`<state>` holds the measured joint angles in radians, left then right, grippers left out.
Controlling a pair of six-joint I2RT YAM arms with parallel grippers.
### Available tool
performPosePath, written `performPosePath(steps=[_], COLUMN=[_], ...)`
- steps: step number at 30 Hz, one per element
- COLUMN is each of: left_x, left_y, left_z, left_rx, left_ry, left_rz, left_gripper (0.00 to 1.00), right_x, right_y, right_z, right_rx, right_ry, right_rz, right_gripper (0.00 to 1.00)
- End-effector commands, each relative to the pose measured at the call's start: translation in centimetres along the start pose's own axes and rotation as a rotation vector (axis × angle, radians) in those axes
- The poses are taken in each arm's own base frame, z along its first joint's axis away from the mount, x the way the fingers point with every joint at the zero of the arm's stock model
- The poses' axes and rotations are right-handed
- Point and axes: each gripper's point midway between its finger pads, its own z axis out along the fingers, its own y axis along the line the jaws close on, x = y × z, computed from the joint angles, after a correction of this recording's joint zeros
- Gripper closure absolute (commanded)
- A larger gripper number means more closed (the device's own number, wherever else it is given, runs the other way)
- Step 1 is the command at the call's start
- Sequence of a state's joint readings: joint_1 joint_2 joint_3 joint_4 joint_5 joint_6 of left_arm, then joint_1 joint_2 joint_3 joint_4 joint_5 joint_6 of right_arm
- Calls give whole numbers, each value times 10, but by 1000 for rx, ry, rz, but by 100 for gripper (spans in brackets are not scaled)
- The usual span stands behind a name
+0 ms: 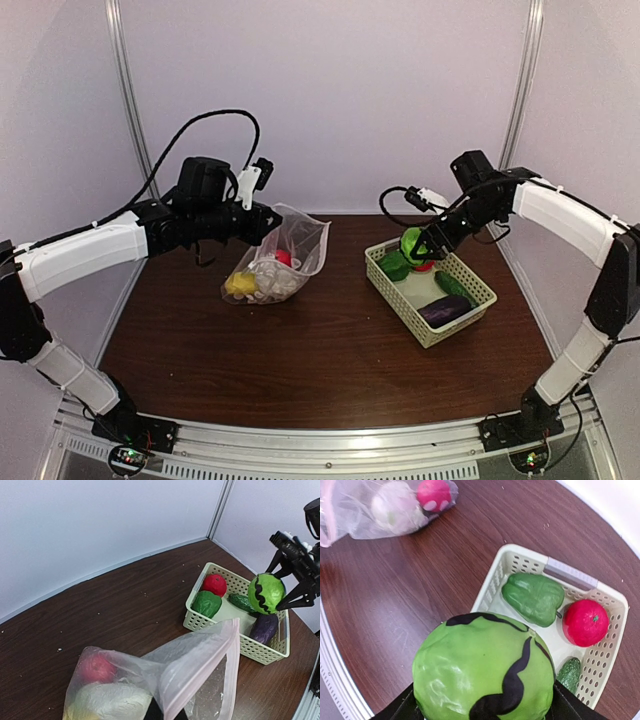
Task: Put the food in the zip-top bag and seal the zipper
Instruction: Pick up the fake fruit from the bin, then place the fake fruit in the zipper food storage bag.
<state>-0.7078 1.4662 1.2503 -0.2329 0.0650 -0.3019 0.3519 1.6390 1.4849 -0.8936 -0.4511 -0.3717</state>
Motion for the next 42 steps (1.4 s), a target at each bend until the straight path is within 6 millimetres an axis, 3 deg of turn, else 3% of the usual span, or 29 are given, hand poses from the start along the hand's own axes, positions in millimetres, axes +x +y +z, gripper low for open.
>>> performPosePath(steps=[1, 6, 9, 16, 21, 24, 28, 34, 38, 42], left_x=[-6, -5, -5, -6, -12, -17, -23, -31, -33, -34], left_y=[-2, -2, -5, -8, -10, -16, -23, -27, -28, -28], left_z=[4, 5, 5, 4, -3, -8, -15, -25, -28, -30], left_rx=[18, 20, 37, 54, 59, 94, 129, 145, 153, 151], left_ry=[-26, -23, -24, -25, -43, -55, -71, -99, -108, -112], left_rz=[-6, -6, -8, -11, -10, -17, -23, -26, -26, -26], left_gripper=[100, 100, 100, 100, 100, 100, 100, 100, 100, 100], right_x=[-33, -76, -96, -136, -152, -160, -172, -168, -168, -168], right_y=[40, 98, 131, 190, 210, 214, 204, 185, 178, 173], right_z=[-38, -72, -77, -53, -32, -21, -6, 23, 32, 38], right_rx=[-120, -184, -229, -347, -353, -325, -247, -156, -121, -94], right_ry=[-162, -320, -342, -343, -334, -339, -331, -270, -252, -237], right_rz=[-106, -293, -387, -477, -496, -484, -438, -416, -401, -392], right_gripper=[37, 35, 35, 34, 34, 34, 33, 29, 28, 20])
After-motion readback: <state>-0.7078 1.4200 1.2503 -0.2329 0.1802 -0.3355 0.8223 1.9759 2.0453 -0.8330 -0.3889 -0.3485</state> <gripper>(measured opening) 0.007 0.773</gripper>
